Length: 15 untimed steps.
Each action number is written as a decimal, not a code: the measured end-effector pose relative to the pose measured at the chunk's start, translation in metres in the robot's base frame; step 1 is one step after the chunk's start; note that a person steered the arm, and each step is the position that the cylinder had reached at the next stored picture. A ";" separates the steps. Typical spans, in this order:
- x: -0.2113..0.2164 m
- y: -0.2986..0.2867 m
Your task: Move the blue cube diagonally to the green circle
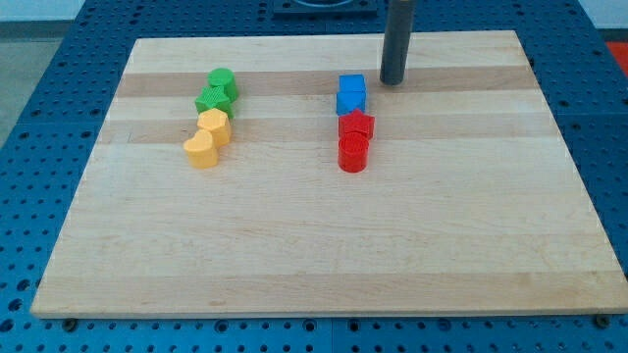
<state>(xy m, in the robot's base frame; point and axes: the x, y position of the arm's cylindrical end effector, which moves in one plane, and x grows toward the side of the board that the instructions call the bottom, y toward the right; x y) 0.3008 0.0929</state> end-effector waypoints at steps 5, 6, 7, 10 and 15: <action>0.025 -0.114; 0.017 -0.144; 0.010 -0.171; -0.035 -0.218; -0.097 -0.193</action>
<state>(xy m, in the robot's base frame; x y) 0.2038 -0.0997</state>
